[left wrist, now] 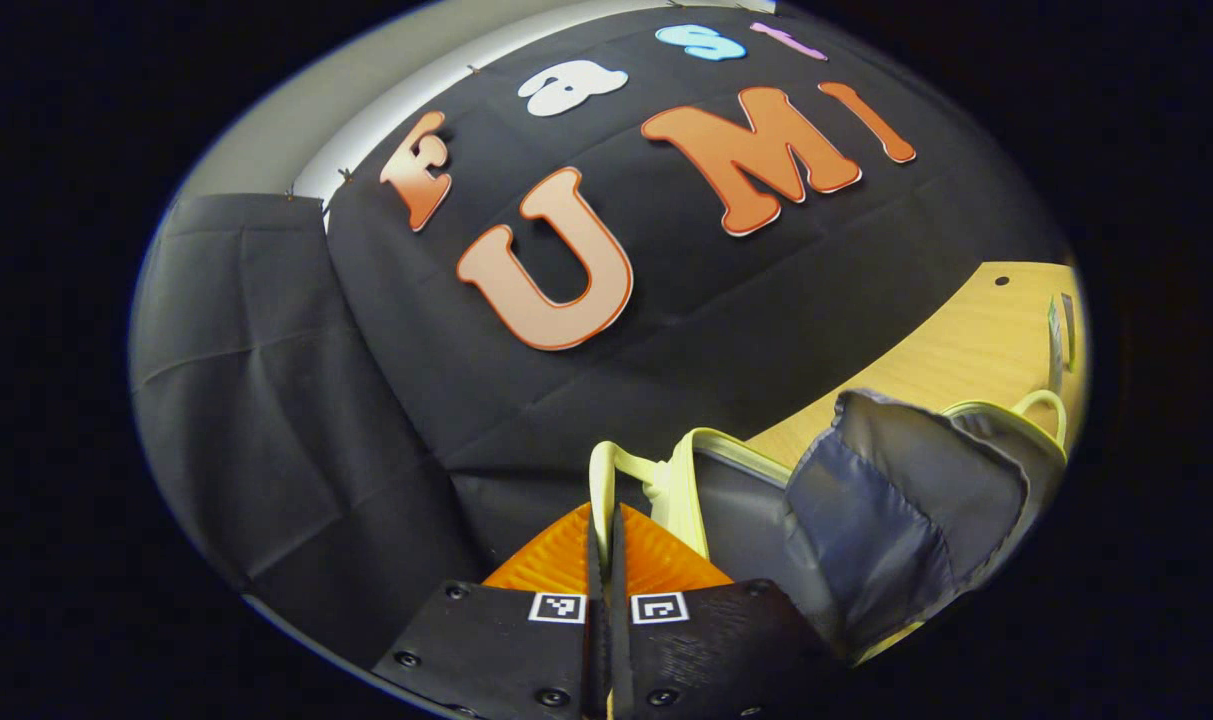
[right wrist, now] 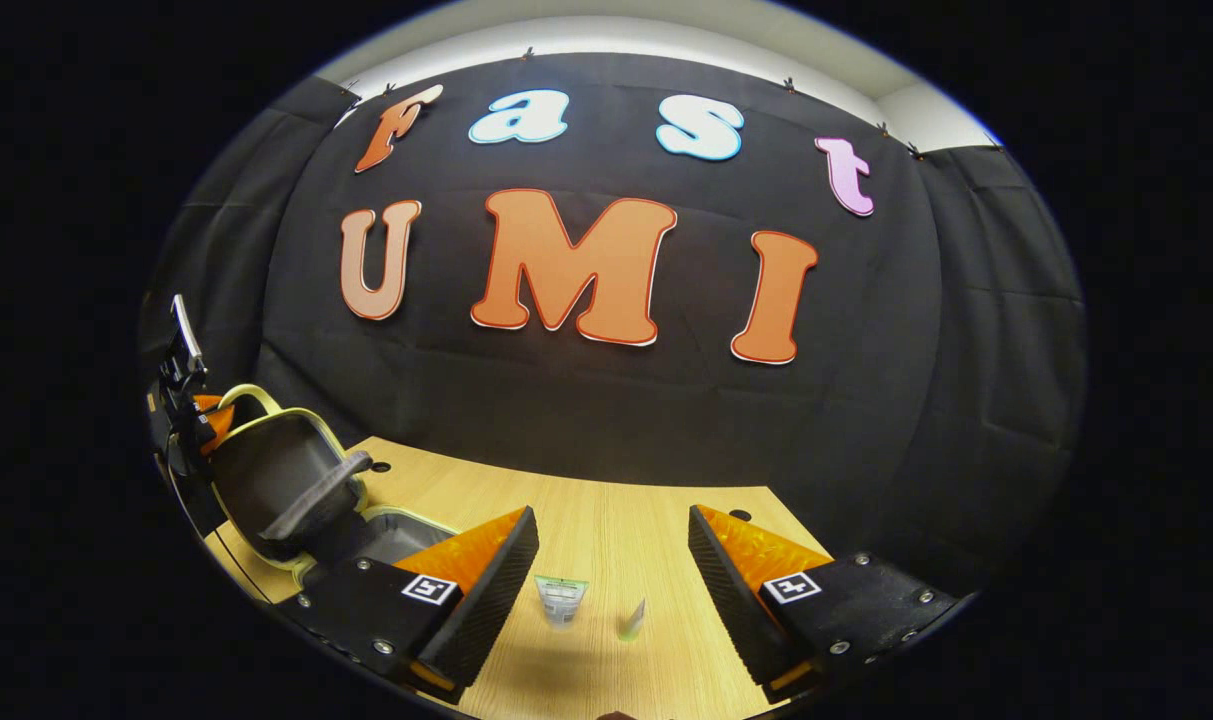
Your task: First open the suitcase, pack the skin care products into it, and then close the suitcase.
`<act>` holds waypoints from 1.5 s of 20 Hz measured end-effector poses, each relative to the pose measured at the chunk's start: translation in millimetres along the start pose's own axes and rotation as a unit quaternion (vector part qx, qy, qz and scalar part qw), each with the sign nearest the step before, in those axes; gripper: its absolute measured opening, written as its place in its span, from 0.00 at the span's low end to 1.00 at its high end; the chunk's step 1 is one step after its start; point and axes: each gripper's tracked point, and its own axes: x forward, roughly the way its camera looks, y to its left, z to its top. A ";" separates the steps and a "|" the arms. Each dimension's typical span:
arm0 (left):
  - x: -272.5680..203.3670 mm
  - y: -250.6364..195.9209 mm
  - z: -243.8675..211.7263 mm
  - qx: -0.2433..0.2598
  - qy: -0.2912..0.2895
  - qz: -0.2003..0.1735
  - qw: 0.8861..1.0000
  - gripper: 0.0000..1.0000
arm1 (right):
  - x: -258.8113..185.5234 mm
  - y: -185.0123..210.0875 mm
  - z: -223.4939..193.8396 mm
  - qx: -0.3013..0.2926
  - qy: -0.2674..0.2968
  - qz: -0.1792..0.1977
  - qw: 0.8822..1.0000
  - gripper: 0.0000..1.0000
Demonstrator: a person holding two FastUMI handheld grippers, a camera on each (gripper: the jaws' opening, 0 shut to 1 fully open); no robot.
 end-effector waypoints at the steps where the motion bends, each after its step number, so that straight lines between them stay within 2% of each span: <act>1: 4.9 6.8 -15.2 -0.007 0.017 0.003 1.000 0.02 | 0.7 0.5 -0.9 -0.001 0.002 -0.001 1.000 0.95; 5: 22.9 21.2 -84.1 -0.034 0.085 0.002 0.996 0.02 | 1.5 0.7 -8.2 -0.005 0.016 -0.003 1.000 0.95; 9: 57.0 14.6 -134.0 -0.060 0.144 -0.015 0.988 0.02 | 1.9 2.3 -13.3 0.000 0.026 -0.009 1.000 0.95; 10: 56.6 9.5 -151.5 -0.062 0.160 -0.017 0.985 0.07 | 1.1 2.8 -15.0 0.002 0.029 -0.012 1.000 0.95; 12: 61.9 5.7 -171.2 -0.057 0.173 0.002 0.983 0.14 | 0.1 5.6 -17.8 0.003 0.032 -0.014 0.999 0.95; 13: 62.5 -0.5 -167.1 -0.055 0.165 -0.001 0.985 0.16 | -0.7 5.0 -19.0 0.002 0.033 -0.014 0.999 0.95; 14: 60.5 -2.2 -160.8 -0.057 0.157 -0.003 0.986 0.12 | -0.6 5.9 -21.1 0.002 0.035 -0.013 0.999 0.95; 15: 58.3 -8.3 -147.4 -0.061 0.147 -0.011 0.987 0.24 | -0.3 6.8 -24.6 0.002 0.038 -0.010 0.999 0.95; 16: 49.5 -10.9 -131.7 -0.065 0.137 -0.012 0.988 0.25 | 0.3 6.8 -26.2 0.002 0.039 -0.007 0.999 0.95; 17: 43.8 -20.5 -113.8 -0.073 0.123 -0.021 0.990 0.41 | 1.2 4.3 -28.1 0.001 0.040 -0.007 0.999 0.96; 18: 38.3 -32.9 -93.8 -0.082 0.109 -0.029 0.990 0.40 | 2.6 0.3 -31.5 -0.002 0.041 -0.010 0.999 0.95; 21: 19.1 -84.9 -38.2 -0.105 0.067 -0.073 0.990 0.74 | 9.5 -6.4 -46.2 0.002 0.052 -0.008 0.999 0.95; 22: 11.2 -102.8 -20.7 -0.111 0.059 -0.087 0.988 0.78 | 10.8 -9.7 -53.3 0.004 0.056 -0.004 0.998 0.96; 25: -9.9 -163.7 26.3 -0.132 0.037 -0.139 0.981 0.85 | 20.6 -18.1 -71.0 0.005 0.068 0.008 0.998 0.96; 30: -47.7 -276.6 85.8 -0.147 0.022 -0.211 0.966 0.86 | 35.8 -37.6 -92.3 0.003 0.086 0.031 0.996 0.96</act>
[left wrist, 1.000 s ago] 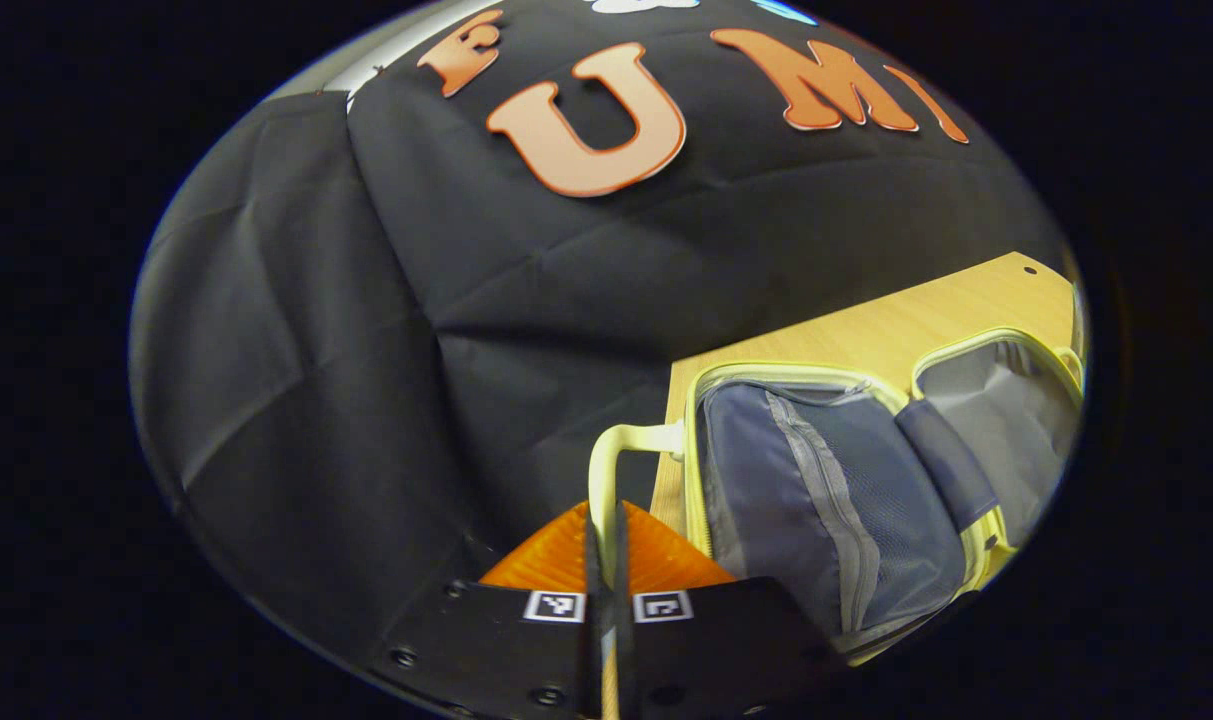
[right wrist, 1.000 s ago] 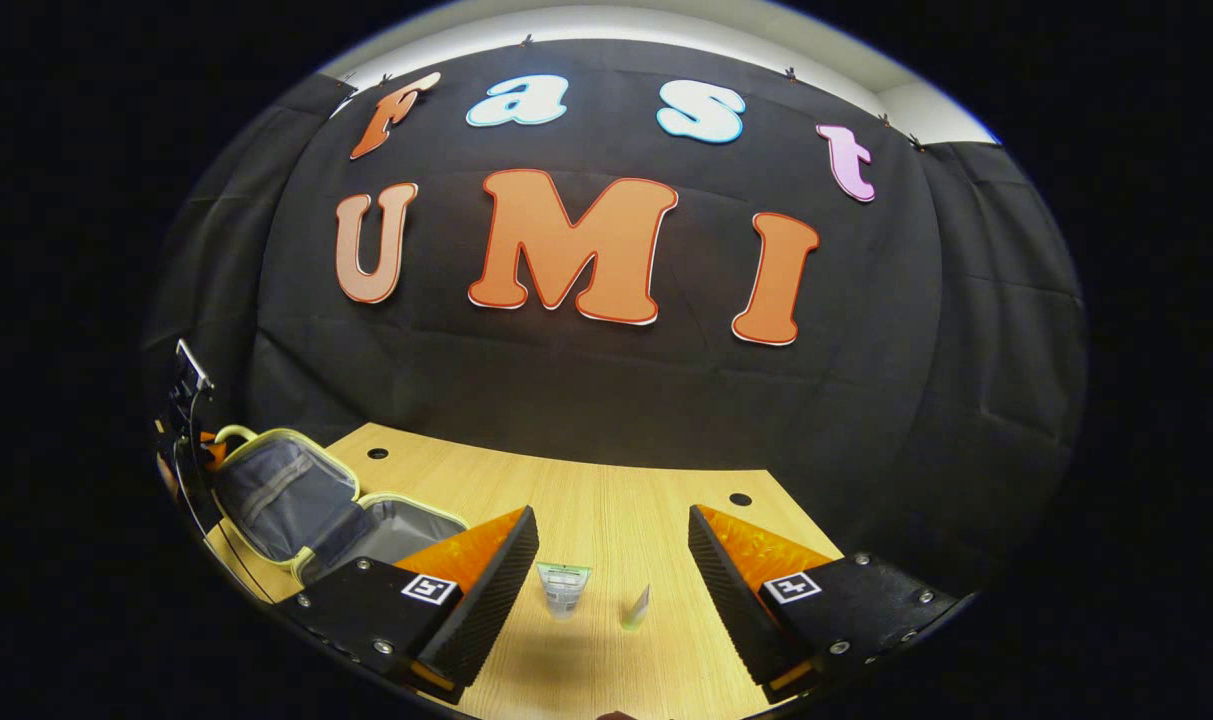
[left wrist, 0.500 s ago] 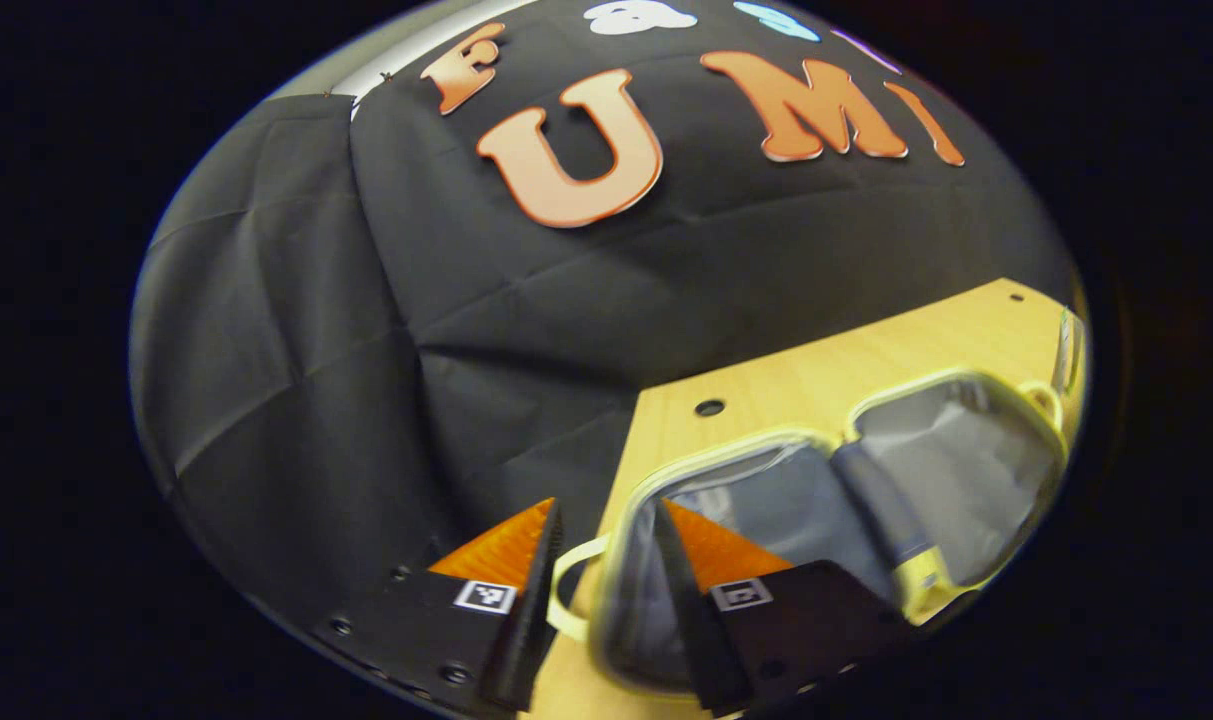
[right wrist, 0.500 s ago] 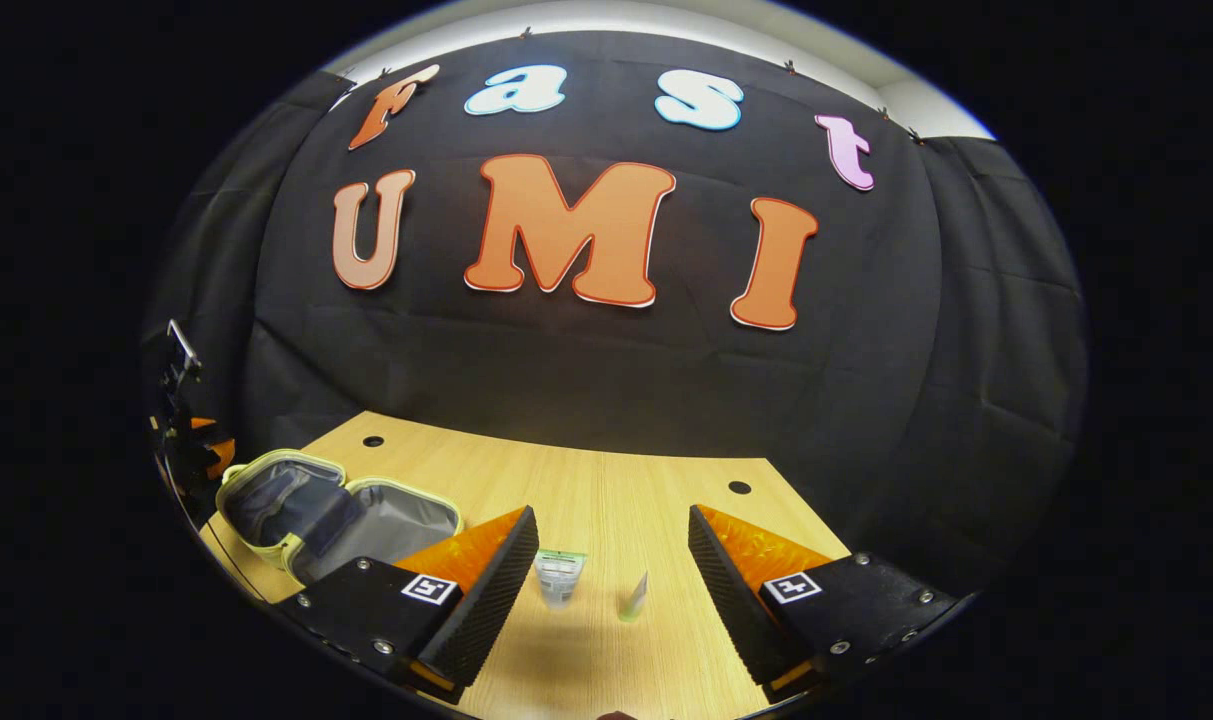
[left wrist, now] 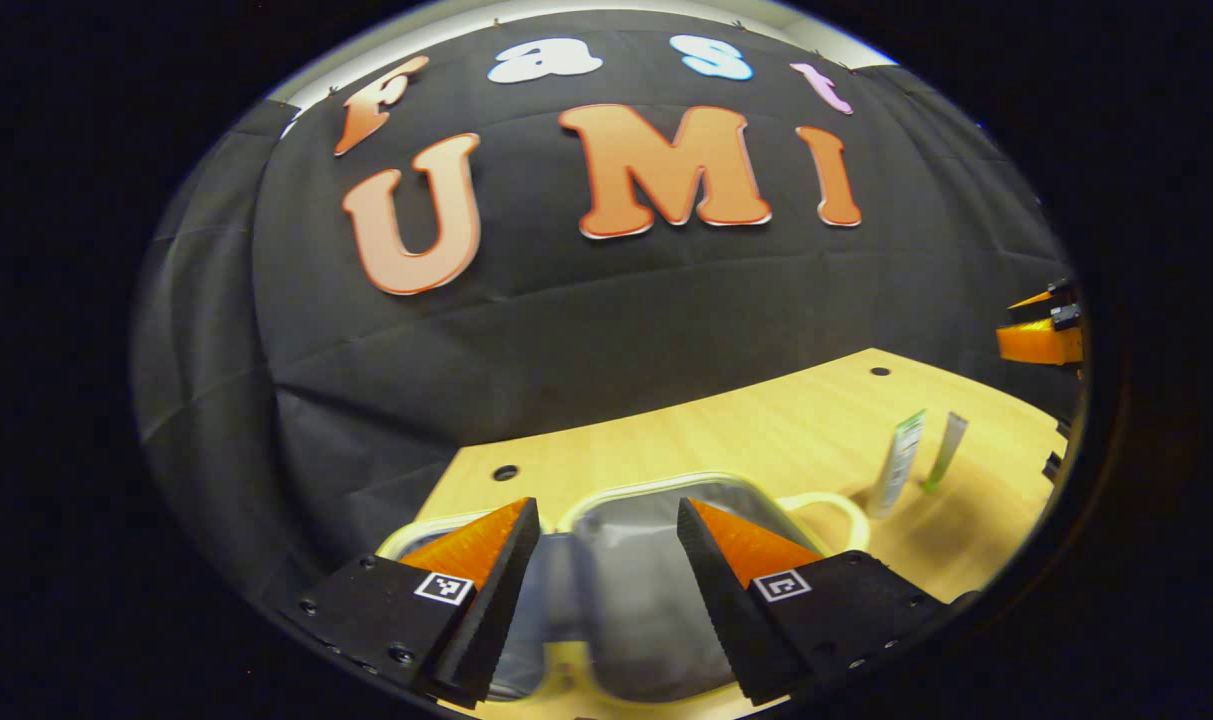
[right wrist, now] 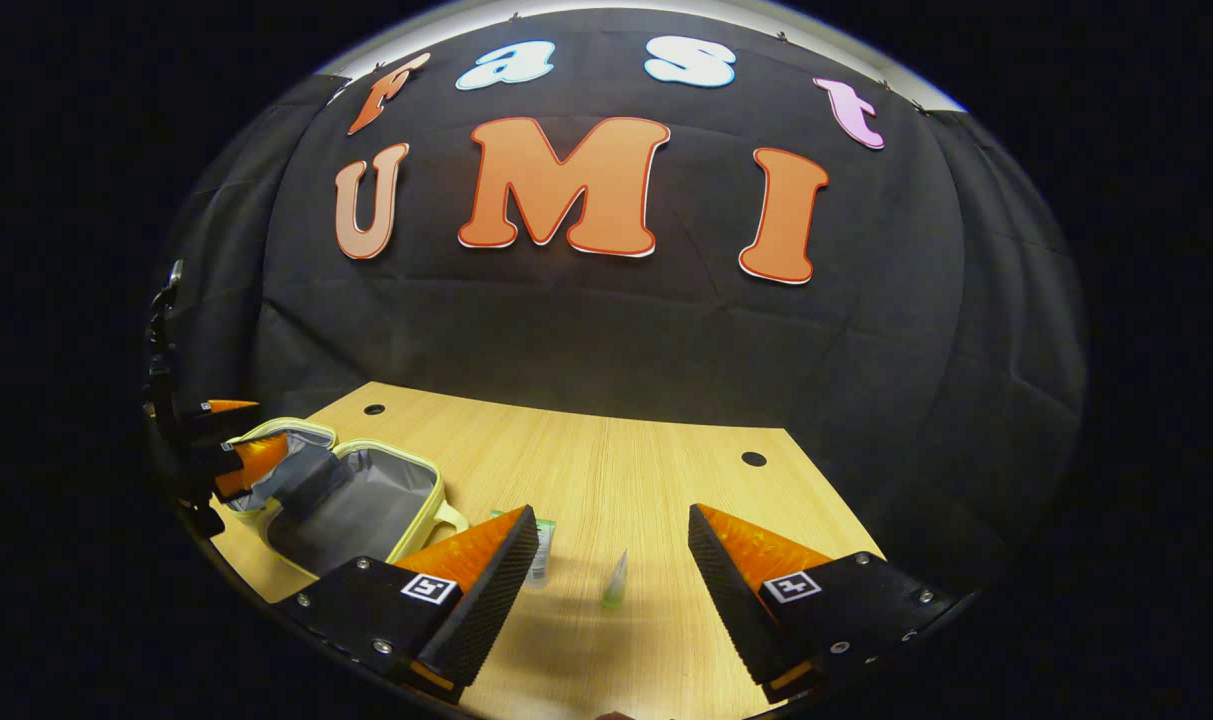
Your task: First open the suitcase, pack the skin care products into it, and then close the suitcase.
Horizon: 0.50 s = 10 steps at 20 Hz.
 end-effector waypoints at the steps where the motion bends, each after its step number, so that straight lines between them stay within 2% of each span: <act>1: 2.3 -24.5 3.5 -0.005 -0.002 -0.016 1.000 0.86 | 1.9 -3.1 -0.8 0.001 0.001 0.005 1.000 0.96; 5: 17.9 -123.9 4.8 -0.008 0.006 -0.072 0.997 0.87 | 12.2 -20.1 -11.8 0.000 0.012 0.024 1.000 0.96; 10: 40.2 -208.0 -8.2 -0.006 0.028 -0.117 0.993 0.87 | 19.0 -35.6 -15.8 -0.012 0.015 0.045 0.999 0.96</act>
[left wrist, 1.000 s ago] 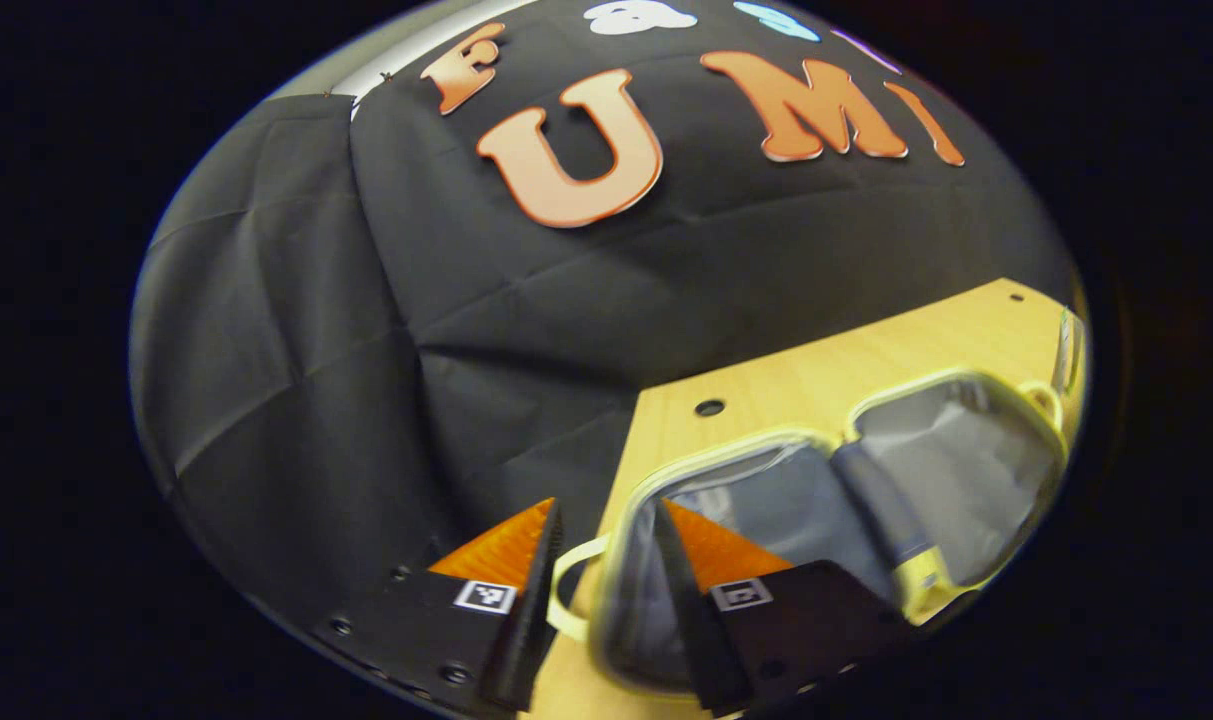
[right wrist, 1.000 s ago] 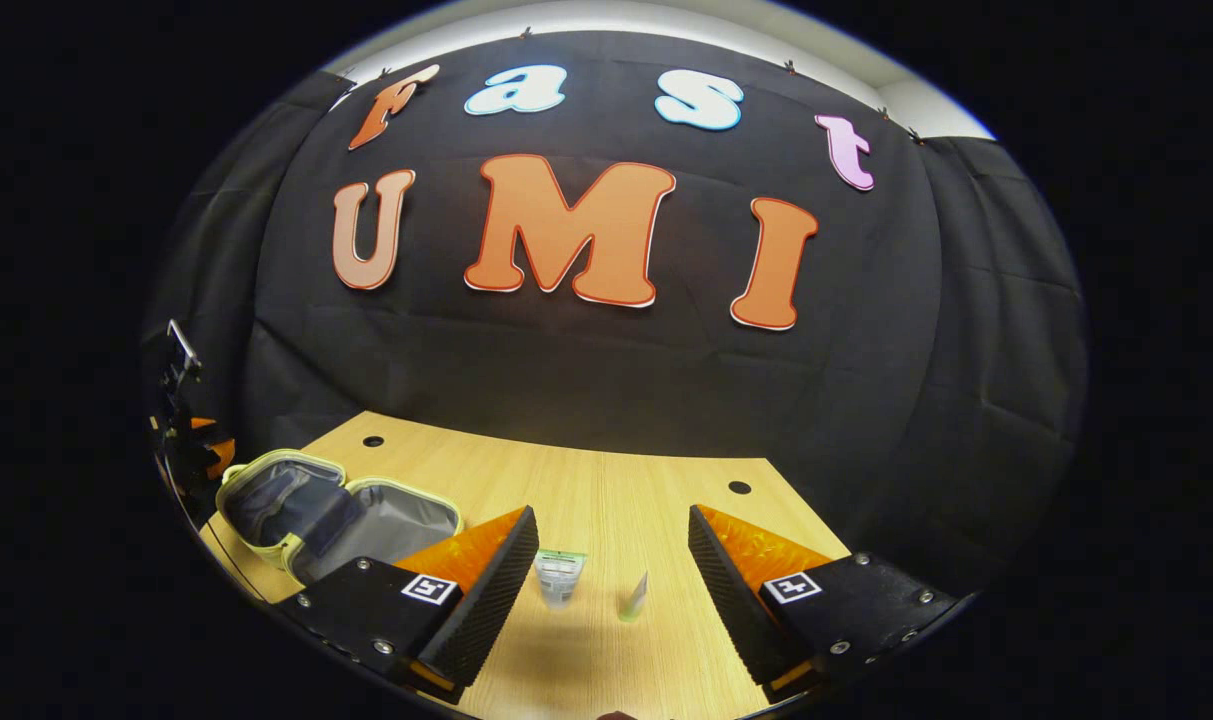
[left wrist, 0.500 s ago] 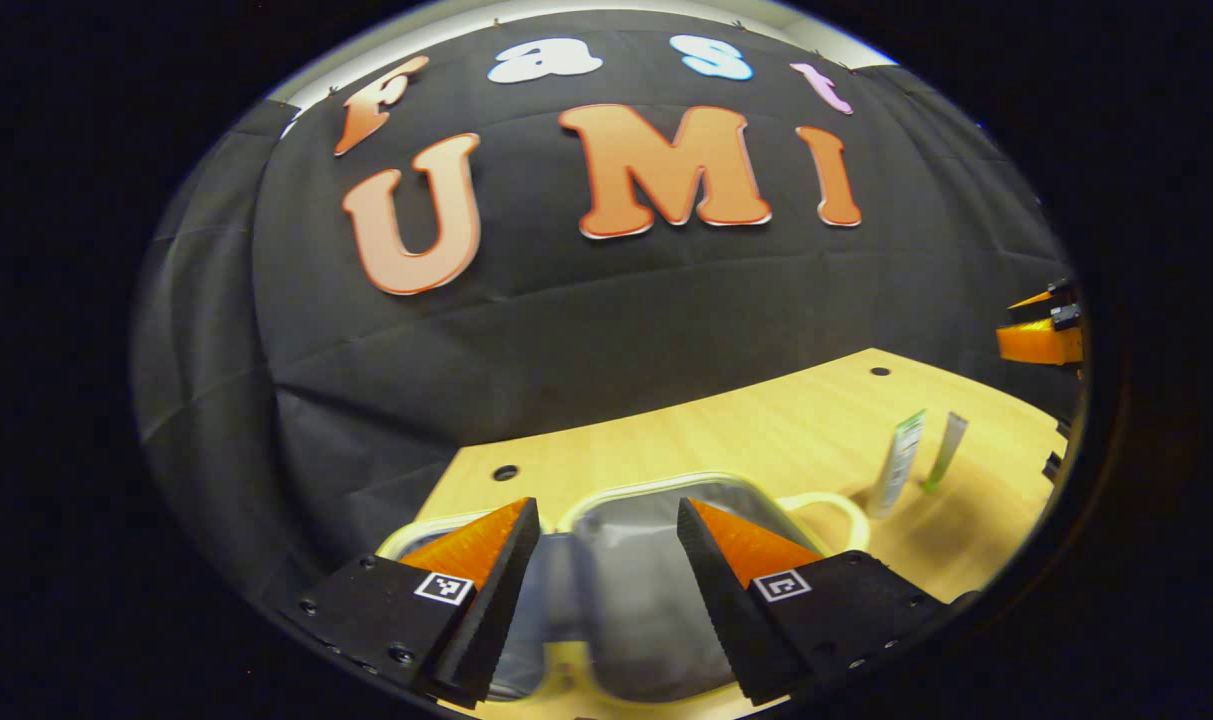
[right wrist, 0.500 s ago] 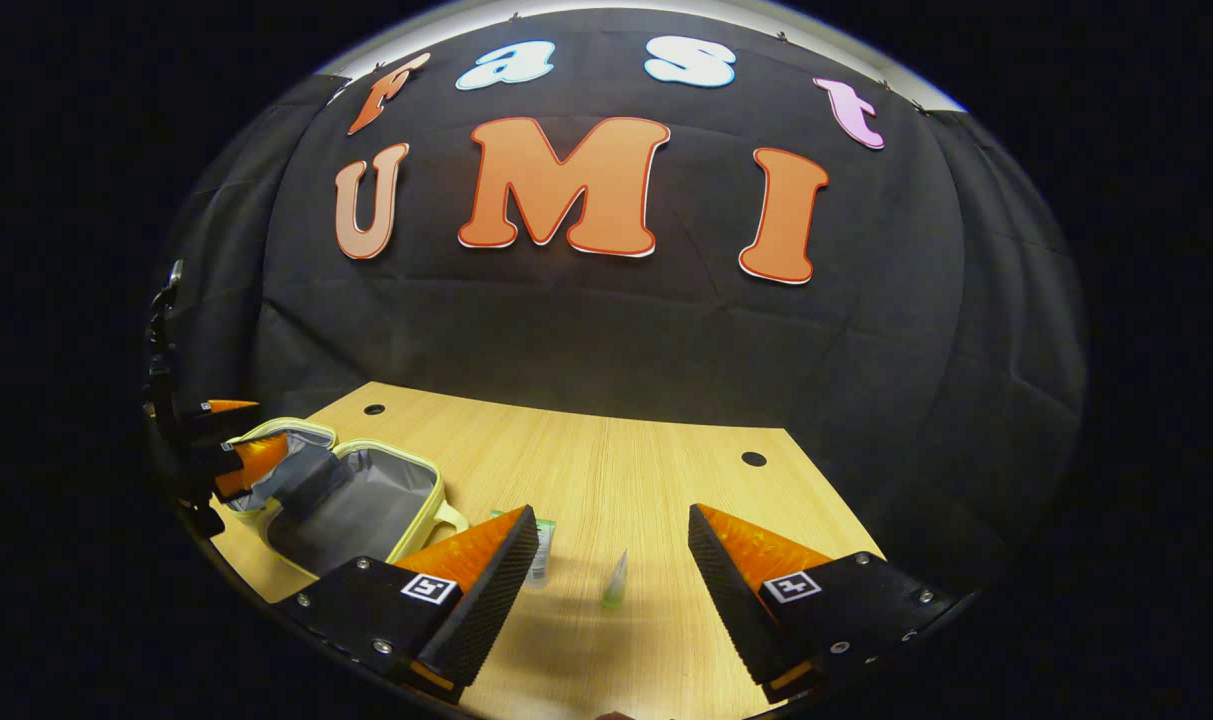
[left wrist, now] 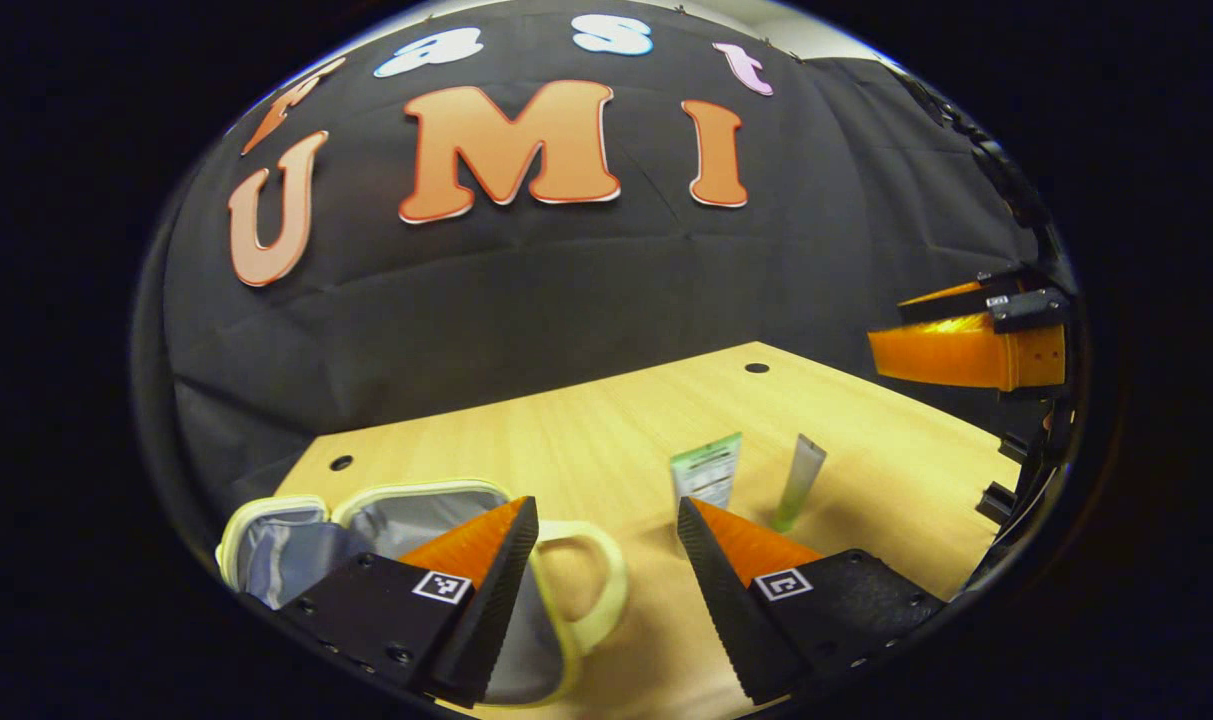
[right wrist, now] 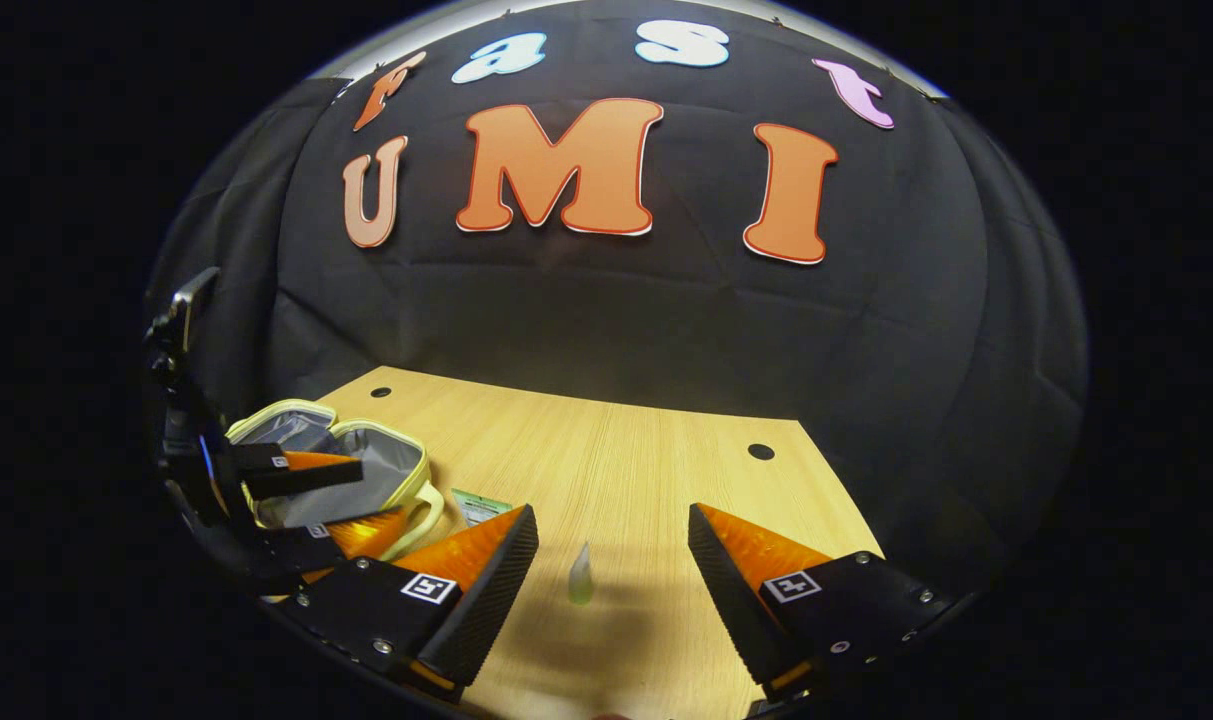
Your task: First open the suitcase, pack the skin care products into it, and then close the suitcase.
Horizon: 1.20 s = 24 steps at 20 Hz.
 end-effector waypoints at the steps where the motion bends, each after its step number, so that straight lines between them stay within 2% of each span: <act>1: 8.6 -9.3 -3.9 0.001 0.004 -0.003 1.000 0.87 | 0.2 -3.8 -0.7 -0.003 0.001 0.004 1.000 0.96; 6: 60.1 -53.9 -38.0 -0.002 0.050 -0.022 0.999 0.87 | -0.9 -17.7 -11.0 -0.006 0.011 0.022 1.000 0.96; 12: 105.3 -68.4 -71.0 -0.026 0.091 -0.013 0.995 0.88 | -3.7 -26.3 -29.4 -0.022 0.030 0.041 0.998 0.96; 13: 111.2 -70.8 -70.6 -0.025 0.089 -0.013 0.996 0.83 | -3.2 -25.6 -32.4 -0.023 0.034 0.045 0.998 0.96; 14: 114.9 -69.7 -69.4 -0.019 0.087 -0.009 0.996 0.87 | -2.0 -24.6 -34.7 -0.023 0.038 0.049 0.998 0.96; 18: 117.1 -64.0 -69.3 -0.034 0.083 0.003 0.996 0.51 | 7.3 -17.6 -50.0 -0.020 0.059 0.068 0.996 0.96; 19: 112.5 -59.5 -66.8 -0.036 0.082 0.010 0.996 0.46 | 8.5 -15.1 -54.5 -0.019 0.067 0.074 0.995 0.96; 24: 83.0 -52.9 -23.4 -0.061 0.050 0.025 0.997 0.46 | 26.0 -2.4 -76.9 -0.021 0.092 0.102 0.990 0.96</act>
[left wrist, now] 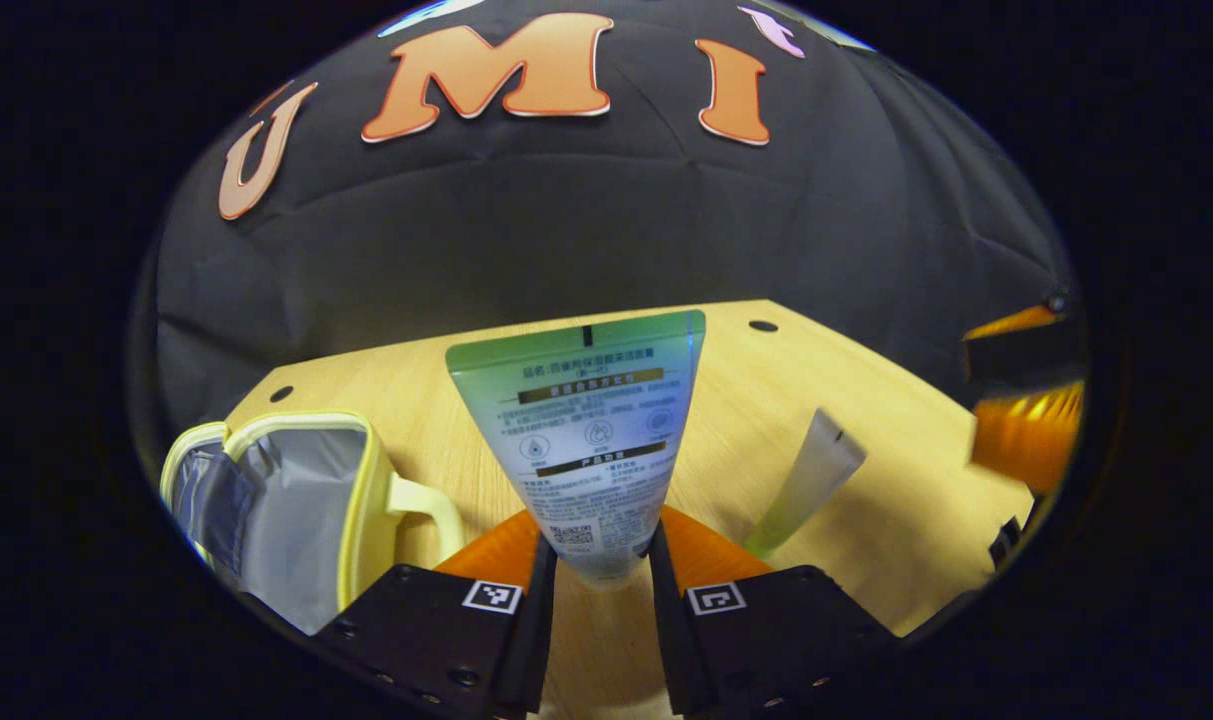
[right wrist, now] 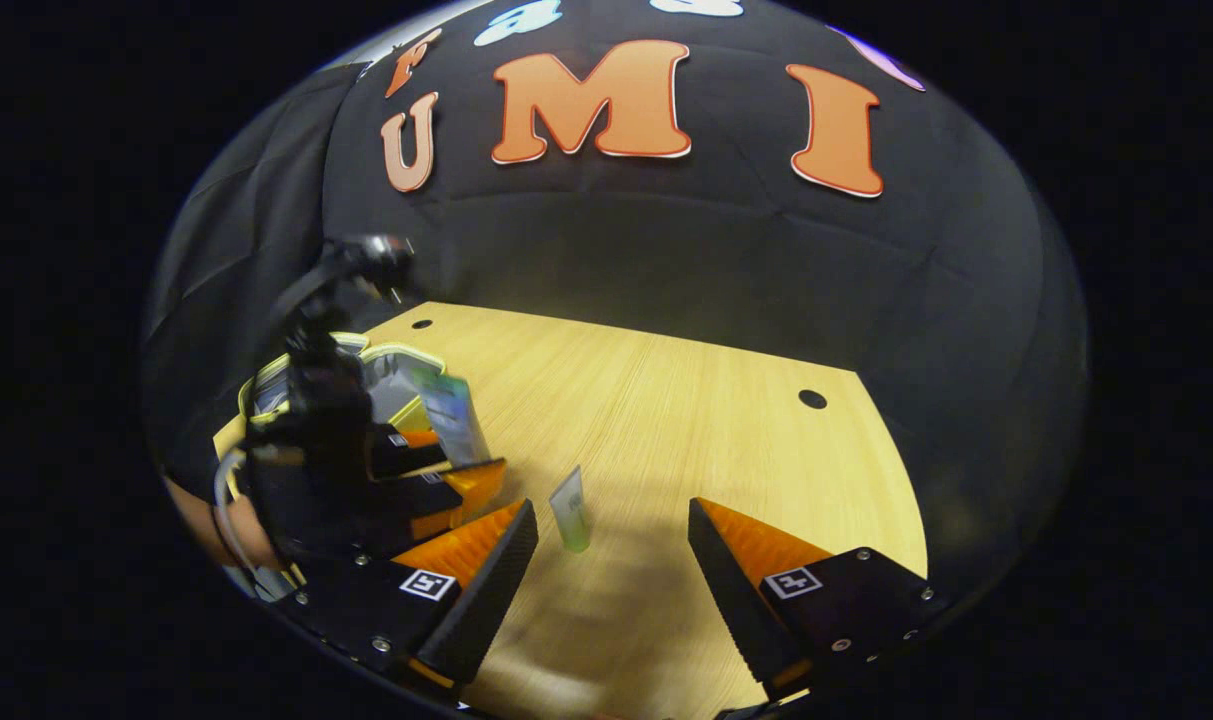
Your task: First open the suitcase, pack the skin care products into it, and then close the suitcase.
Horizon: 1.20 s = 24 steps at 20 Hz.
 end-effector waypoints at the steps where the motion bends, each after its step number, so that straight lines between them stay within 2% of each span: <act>1: -6.9 1.8 11.9 -0.001 -0.007 0.001 1.000 0.46 | 3.7 1.8 -4.8 0.000 0.006 0.006 1.000 0.96; 5: -46.3 15.6 52.5 -0.018 -0.033 0.020 0.999 0.45 | 28.1 5.2 -20.4 0.002 0.023 0.026 0.999 0.96; 9: -87.2 59.3 73.6 -0.033 -0.045 0.070 0.996 0.45 | 56.0 9.5 -36.0 -0.012 0.043 0.046 0.998 0.93; 13: -128.8 111.1 67.1 -0.028 -0.029 0.140 0.989 0.45 | 84.4 25.4 -45.6 -0.017 0.054 0.076 0.995 0.80; 15: -147.8 134.6 54.8 -0.029 -0.014 0.169 0.985 0.45 | 96.9 29.5 -55.7 -0.022 0.066 0.083 0.994 0.71; 16: -157.0 146.0 47.1 -0.029 -0.005 0.185 0.982 0.45 | 101.7 32.0 -61.5 -0.022 0.076 0.086 0.993 0.57; 17: -162.6 155.7 40.4 -0.030 0.003 0.194 0.981 0.47 | 101.1 33.3 -65.8 -0.025 0.085 0.083 0.993 0.55; 18: -169.1 166.0 32.9 -0.033 0.011 0.203 0.978 0.45 | 100.8 34.0 -61.3 -0.019 0.081 0.082 0.993 0.36; 21: -177.3 189.8 19.7 -0.043 0.023 0.209 0.977 0.45 | 95.3 39.7 -53.7 0.003 0.077 0.088 0.993 0.34; 24: -172.1 214.0 6.5 -0.040 0.037 0.202 0.978 0.45 | 81.9 45.1 -38.0 -0.012 0.065 0.075 0.995 0.33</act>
